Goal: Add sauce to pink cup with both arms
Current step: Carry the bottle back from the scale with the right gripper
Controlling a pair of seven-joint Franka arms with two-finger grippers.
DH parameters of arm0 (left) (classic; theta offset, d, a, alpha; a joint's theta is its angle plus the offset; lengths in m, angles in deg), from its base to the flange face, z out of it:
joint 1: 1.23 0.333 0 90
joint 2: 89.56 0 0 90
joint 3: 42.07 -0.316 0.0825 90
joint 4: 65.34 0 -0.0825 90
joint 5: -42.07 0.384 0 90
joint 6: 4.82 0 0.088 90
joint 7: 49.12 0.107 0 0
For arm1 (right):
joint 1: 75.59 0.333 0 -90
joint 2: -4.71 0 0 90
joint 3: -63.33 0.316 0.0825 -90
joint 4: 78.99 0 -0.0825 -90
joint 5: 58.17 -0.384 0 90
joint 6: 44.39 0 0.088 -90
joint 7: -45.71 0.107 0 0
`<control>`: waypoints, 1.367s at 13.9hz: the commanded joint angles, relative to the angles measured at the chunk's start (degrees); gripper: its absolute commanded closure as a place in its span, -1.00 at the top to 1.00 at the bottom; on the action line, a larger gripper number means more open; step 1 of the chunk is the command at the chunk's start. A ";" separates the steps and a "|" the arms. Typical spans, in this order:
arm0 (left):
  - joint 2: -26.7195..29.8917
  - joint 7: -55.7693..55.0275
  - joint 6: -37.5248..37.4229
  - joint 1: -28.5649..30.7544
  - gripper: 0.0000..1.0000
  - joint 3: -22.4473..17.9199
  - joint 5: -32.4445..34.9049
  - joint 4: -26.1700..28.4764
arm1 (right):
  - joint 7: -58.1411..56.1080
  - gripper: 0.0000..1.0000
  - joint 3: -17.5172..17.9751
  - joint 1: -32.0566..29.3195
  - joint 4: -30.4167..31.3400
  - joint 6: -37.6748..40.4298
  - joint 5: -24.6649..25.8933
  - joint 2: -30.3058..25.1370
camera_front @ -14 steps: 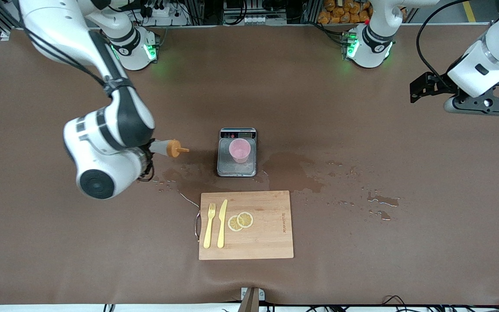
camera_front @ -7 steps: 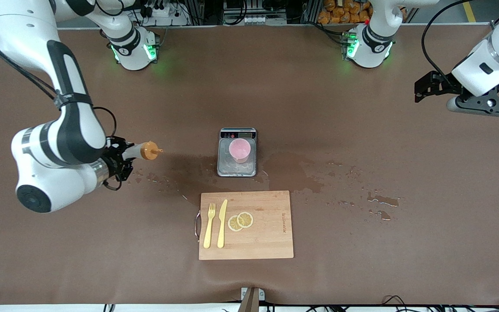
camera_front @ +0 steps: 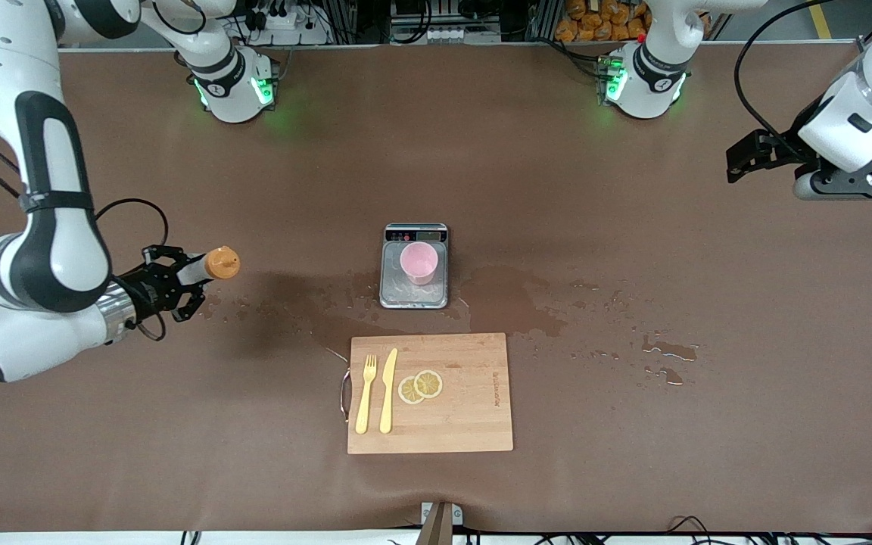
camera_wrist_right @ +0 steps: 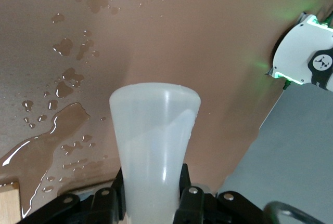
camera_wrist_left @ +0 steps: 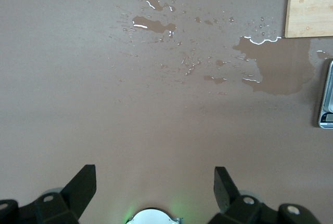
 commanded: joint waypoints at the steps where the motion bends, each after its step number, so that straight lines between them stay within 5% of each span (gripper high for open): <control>1: 0.05 -0.73 -0.15 0.55 1.00 0.61 0.87 -0.60 | -7.94 -0.19 0.85 -4.96 1.49 0.21 -3.27 1.25; 11: 0.23 -1.08 -0.59 0.38 1.00 2.36 1.22 -0.68 | -34.15 -0.16 0.85 -19.11 1.76 0.21 -10.03 11.44; 19: 0.31 -0.29 -0.94 0.73 1.00 2.98 1.66 -0.33 | -41.71 -0.14 0.85 -23.52 1.67 -0.06 -11.70 15.93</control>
